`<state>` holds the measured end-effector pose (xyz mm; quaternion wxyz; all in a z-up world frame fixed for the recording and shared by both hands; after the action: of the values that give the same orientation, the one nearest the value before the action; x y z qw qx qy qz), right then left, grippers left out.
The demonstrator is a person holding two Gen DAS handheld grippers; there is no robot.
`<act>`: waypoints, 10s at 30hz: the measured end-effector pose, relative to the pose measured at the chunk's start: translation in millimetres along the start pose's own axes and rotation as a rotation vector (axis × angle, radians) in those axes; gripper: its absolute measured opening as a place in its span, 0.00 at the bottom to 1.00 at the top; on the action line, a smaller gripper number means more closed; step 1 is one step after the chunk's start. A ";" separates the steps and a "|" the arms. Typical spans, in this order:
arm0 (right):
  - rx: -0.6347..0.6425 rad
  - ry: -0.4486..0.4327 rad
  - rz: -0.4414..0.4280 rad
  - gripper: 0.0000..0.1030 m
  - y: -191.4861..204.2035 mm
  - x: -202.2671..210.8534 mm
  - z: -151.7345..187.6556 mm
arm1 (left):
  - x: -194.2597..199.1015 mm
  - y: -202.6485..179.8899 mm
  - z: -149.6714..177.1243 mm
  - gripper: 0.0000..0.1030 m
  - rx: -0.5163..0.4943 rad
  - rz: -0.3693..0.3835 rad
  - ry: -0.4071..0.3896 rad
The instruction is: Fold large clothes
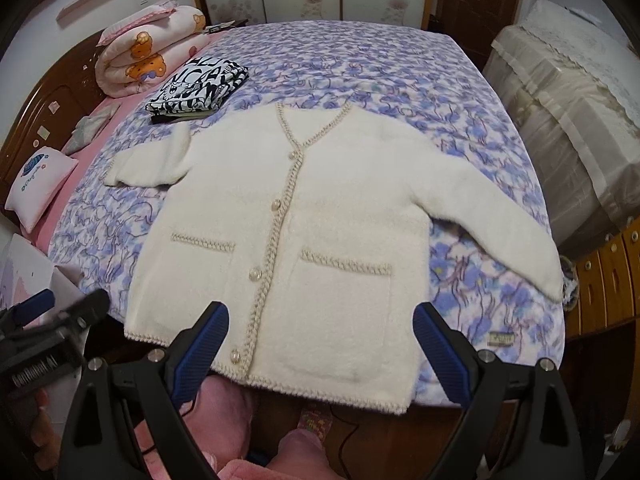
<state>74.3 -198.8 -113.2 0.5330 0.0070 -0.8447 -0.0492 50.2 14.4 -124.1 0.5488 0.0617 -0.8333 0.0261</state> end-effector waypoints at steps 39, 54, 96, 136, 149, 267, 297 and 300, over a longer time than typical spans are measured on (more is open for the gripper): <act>0.027 0.013 0.088 0.91 319.8 -261.1 -79.0 | -383.0 396.6 -217.3 0.99 0.516 0.240 0.122; -0.035 0.082 0.049 0.91 336.0 -298.9 -74.2 | -439.0 460.7 -255.1 0.56 0.633 0.145 -0.035; -0.288 -0.101 -0.208 0.91 62.6 -216.7 -114.3 | -78.3 -7.7 -311.9 0.10 0.177 0.589 -0.521; -0.665 0.166 -0.307 0.19 -27.6 -338.7 -119.7 | -292.8 105.3 -165.9 0.75 -0.104 -0.202 0.240; -0.478 0.008 -0.249 0.14 -24.4 -319.0 -169.8 | -354.0 107.8 -178.4 0.57 -0.108 -0.190 0.242; -0.577 -0.143 -0.168 0.03 -2.9 -347.3 -169.5 | -300.6 23.5 -205.7 0.14 -0.158 -0.019 -0.074; -0.886 0.075 -0.217 0.28 -273.0 -192.7 61.6 | -151.3 -385.0 38.0 0.37 -0.717 0.199 0.308; -0.998 0.019 -0.213 0.30 -309.7 -190.9 66.0 | -152.5 -408.3 35.6 0.49 -0.766 0.196 0.318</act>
<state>84.7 -489.8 -341.2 0.4710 -0.1617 -0.7079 -0.5008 130.9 -382.9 -288.1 0.6487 -0.2310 -0.6896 -0.2241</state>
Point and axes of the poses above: each gripper's, at about its wrist camera, not at the fingertips, and x roughly against the way its jaws point, y to its left, z to its underside, the point moved 6 cm from there along -x, roughly the way its jaws point, and after that the axes turned 11 degrees about -x, right-handed, at the moved point
